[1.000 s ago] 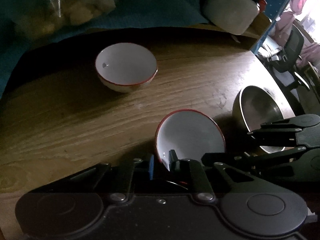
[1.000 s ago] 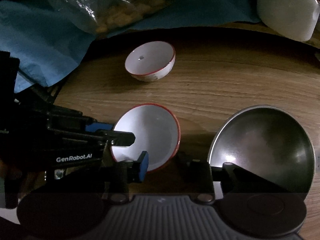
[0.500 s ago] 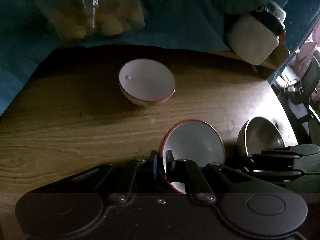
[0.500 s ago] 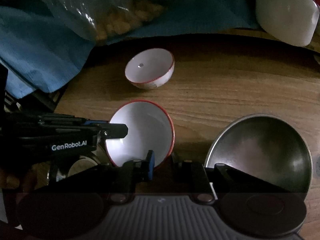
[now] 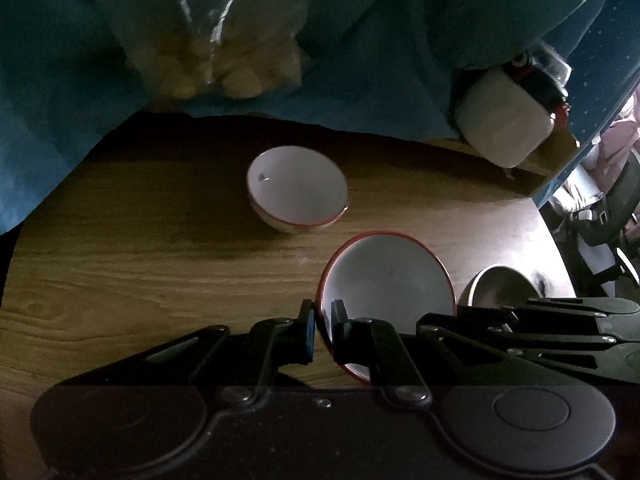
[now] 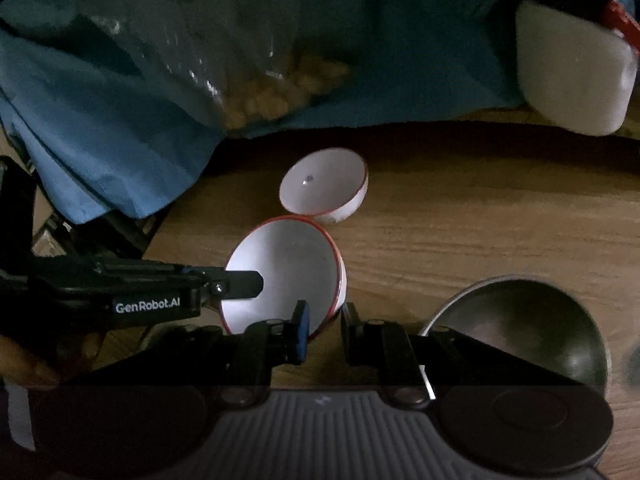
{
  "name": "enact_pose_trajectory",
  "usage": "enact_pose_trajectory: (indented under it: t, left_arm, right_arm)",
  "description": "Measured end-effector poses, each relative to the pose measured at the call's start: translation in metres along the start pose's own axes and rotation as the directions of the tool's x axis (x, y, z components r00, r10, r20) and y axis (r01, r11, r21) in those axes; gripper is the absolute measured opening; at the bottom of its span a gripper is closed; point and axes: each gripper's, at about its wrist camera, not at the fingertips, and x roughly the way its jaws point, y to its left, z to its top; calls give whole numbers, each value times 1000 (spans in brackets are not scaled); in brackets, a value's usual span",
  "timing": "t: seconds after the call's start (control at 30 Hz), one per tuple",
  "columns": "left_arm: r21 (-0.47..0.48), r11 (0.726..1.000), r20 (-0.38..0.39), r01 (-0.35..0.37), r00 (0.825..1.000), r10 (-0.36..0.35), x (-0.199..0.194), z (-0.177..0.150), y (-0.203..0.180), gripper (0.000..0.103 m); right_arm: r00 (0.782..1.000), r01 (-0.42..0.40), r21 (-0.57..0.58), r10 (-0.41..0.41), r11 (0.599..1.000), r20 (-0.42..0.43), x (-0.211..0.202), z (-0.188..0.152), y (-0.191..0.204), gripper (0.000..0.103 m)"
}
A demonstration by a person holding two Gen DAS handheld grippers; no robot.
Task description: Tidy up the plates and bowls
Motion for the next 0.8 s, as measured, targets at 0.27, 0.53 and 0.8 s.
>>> enact_pose_trajectory:
  t: [0.27, 0.53, 0.8]
  left_arm:
    - [8, 1000, 17, 18, 1000, -18, -2, 3, -26, 8]
    - [29, 999, 16, 44, 999, -45, 8, 5, -56, 8]
    - [53, 997, 0, 63, 998, -63, 20, 4, -84, 9]
  right_arm:
    - [1000, 1, -10, -1, 1000, 18, -24, 2, -15, 19]
    - [999, 18, 1, -18, 1000, 35, -45, 2, -40, 19]
    - [999, 38, 30, -39, 999, 32, -62, -1, -69, 19]
